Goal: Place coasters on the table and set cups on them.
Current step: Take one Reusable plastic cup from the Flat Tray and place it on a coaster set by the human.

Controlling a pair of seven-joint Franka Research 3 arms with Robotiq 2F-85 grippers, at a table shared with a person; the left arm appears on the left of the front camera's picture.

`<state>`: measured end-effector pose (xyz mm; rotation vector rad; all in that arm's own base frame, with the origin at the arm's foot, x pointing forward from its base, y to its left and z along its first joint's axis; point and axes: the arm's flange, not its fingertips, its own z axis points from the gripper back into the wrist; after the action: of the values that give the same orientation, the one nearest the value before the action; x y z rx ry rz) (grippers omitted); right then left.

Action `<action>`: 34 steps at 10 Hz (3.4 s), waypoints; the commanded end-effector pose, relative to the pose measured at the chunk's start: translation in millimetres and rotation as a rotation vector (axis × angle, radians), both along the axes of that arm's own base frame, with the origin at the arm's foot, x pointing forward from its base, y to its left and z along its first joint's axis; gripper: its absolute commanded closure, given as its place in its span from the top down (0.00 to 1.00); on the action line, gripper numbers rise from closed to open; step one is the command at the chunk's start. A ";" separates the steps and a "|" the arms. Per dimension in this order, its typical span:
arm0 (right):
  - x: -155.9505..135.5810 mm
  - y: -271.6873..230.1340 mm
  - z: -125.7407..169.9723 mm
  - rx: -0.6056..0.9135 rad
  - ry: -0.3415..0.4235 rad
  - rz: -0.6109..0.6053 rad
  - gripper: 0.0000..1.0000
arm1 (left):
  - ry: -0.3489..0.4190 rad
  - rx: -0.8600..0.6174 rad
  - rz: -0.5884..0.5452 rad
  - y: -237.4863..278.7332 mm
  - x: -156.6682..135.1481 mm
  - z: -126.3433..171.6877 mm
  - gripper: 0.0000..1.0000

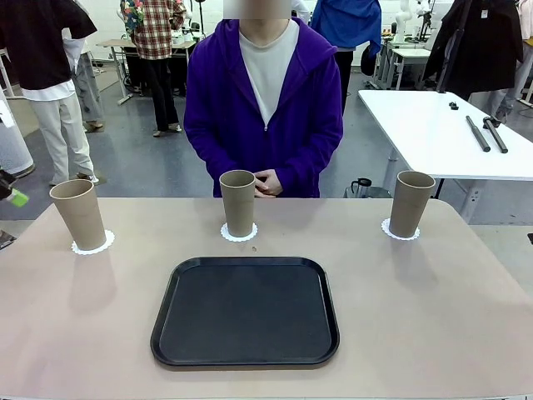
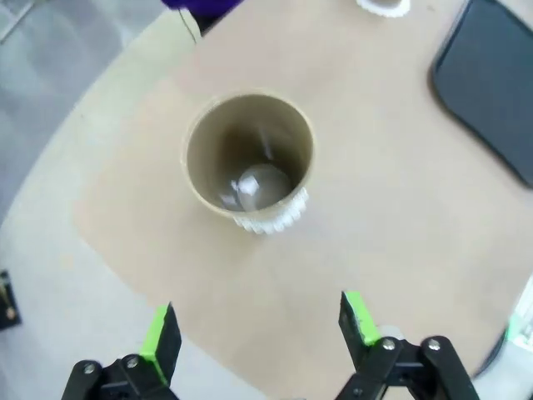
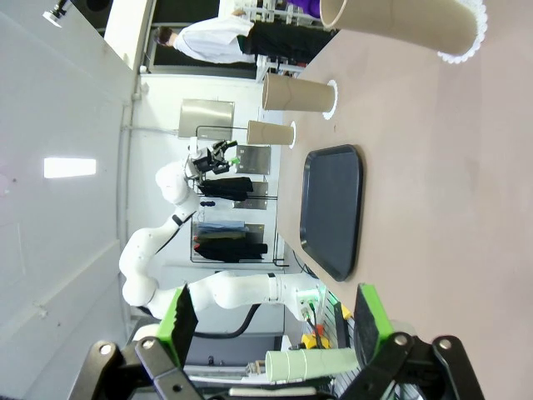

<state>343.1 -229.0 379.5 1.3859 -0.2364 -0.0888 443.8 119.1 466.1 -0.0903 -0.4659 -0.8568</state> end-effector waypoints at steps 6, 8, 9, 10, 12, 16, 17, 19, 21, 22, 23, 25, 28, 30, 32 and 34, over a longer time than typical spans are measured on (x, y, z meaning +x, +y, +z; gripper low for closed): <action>-1.7 -0.5 0.9 0.002 0.006 -0.001 1.00 | 0.180 0.119 -0.099 -35.7 -48.4 19.5 1.00; -1.7 -0.5 0.9 0.002 0.006 -0.001 1.00 | 0.180 0.119 -0.099 -35.7 -48.4 19.5 1.00; -1.7 -0.5 0.9 0.002 0.006 -0.001 1.00 | 0.180 0.119 -0.099 -35.7 -48.4 19.5 1.00; -1.7 -0.5 0.9 0.002 0.006 -0.001 1.00 | 0.180 0.119 -0.099 -35.7 -48.4 19.5 1.00; -1.7 -0.5 0.9 0.002 0.006 -0.001 1.00 | 0.180 0.119 -0.099 -35.7 -48.4 19.5 1.00; -1.7 -0.5 0.9 0.002 0.006 -0.001 1.00 | 0.180 0.119 -0.099 -35.7 -48.4 19.5 1.00; -1.7 -0.5 0.9 0.002 0.006 -0.001 1.00 | 0.179 0.098 -0.117 -35.5 -51.6 19.2 1.00; -1.7 -0.5 0.9 0.002 0.006 -0.001 1.00 | 0.217 -0.017 0.142 -34.6 -97.9 -1.2 1.00; -1.7 -0.5 0.9 0.002 0.006 -0.001 1.00 | 0.255 -0.030 0.362 -39.4 -115.9 -2.3 1.00; -1.7 -0.5 0.9 0.002 0.006 -0.001 1.00 | 0.230 -0.005 0.395 -39.7 -130.0 -7.7 1.00; -1.7 -0.5 0.9 0.002 0.006 -0.001 1.00 | 0.242 0.006 0.397 -40.6 -130.2 -5.8 1.00; -1.7 -0.5 0.9 0.002 0.006 -0.001 1.00 | 0.255 -0.043 0.375 -31.1 -116.0 2.0 1.00; -1.7 -0.5 0.9 0.002 0.006 -0.001 1.00 | 0.534 -0.755 0.221 36.5 -104.4 9.8 1.00; -1.7 -0.5 0.9 0.002 0.006 -0.001 1.00 | 0.632 -0.937 0.217 65.2 -87.0 23.6 1.00; -1.7 -0.5 0.9 0.002 0.006 -0.001 1.00 | 0.629 -1.094 0.249 100.8 -89.2 11.0 1.00; -1.7 -0.5 0.9 0.002 0.006 -0.001 1.00 | 0.586 -1.201 0.292 138.8 -106.8 -14.0 1.00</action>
<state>342.6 -229.8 379.4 1.3855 -0.2378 -0.0910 339.8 240.7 459.0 -1.2920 -0.3144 -0.1565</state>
